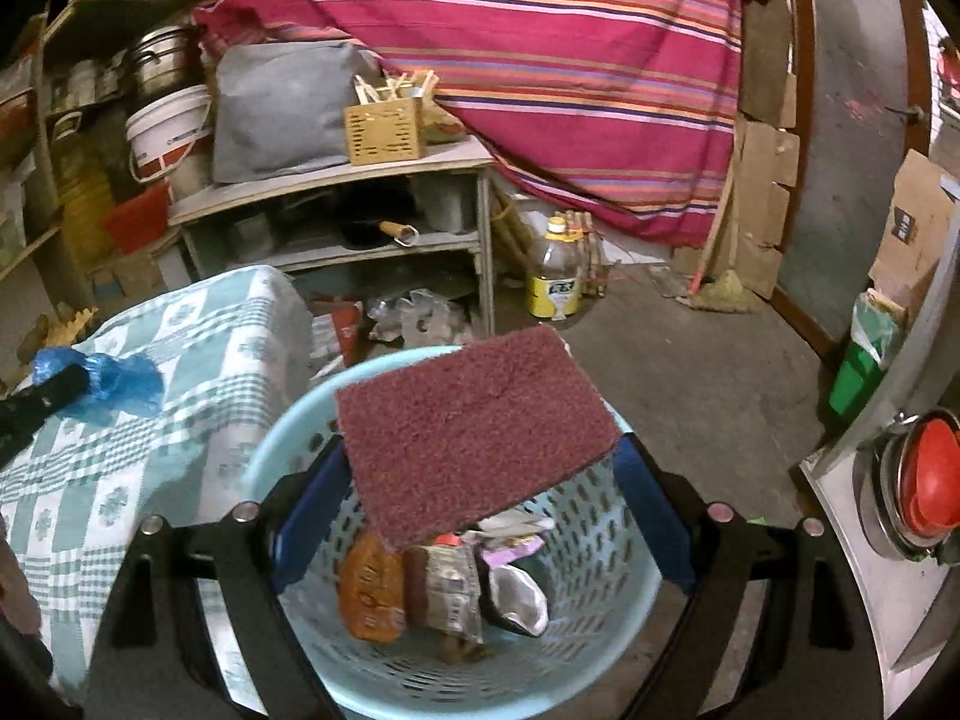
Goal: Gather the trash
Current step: 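Carry the blue bag and maroon pad over the blue basket, then open both tools to drop the bag and pad into the basket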
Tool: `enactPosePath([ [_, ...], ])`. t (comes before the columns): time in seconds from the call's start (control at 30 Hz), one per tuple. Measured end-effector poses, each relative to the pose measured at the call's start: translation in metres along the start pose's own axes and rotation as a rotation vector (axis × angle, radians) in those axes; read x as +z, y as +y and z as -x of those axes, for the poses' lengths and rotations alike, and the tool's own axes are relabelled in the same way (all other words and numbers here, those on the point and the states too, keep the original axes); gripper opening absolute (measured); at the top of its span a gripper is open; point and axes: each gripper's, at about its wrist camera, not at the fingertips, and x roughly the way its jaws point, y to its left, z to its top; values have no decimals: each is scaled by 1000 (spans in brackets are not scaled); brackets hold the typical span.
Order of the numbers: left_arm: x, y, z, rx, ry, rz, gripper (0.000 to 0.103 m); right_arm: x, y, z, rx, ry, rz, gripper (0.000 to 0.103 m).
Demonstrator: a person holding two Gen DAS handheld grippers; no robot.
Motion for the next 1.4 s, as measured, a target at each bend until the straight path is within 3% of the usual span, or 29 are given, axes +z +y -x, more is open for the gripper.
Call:
enactPosePath([
  [0.4, -8, -96, -29, -155, 29, -86, 31, -8, -36, -8, -22, 24, -39, 86],
  [0.47, -9, -102, -34, -165, 40, -89, 39, -8, -41, -9, -29, 25, -42, 86],
  [0.53, -10, -104, -36, -171, 41, -82, 54, -9, -45, -9, -35, 27, -47, 86],
  [0.63, -9, -103, -35, -168, 35, -79, 62, -11, -50, -11, -43, 34, -51, 86],
  [0.73, -8, -96, -28, -122, 11, -88, 74, -11, -49, -12, -43, 35, -49, 86],
  [0.83, -8, -79, -18, -18, -35, -86, 88, -12, -48, -13, -39, 31, -41, 87],
  [1.1, -3, -29, 4, 105, -73, -12, 95, -7, -18, -17, -15, 33, -11, 87],
  [1.23, -3, -17, 11, 118, -82, -1, 97, -5, -8, -18, -11, 34, -10, 87],
  [1.3, -3, -13, 15, 120, -84, 5, 97, -3, -4, -20, -5, 27, -22, 90],
  [1.33, -4, -10, 16, 119, -86, 6, 97, -3, -2, -21, -1, 27, -27, 98],
  [1.4, -4, -7, 18, 126, -90, 7, 97, -3, 2, -24, -7, 35, -32, 99],
])
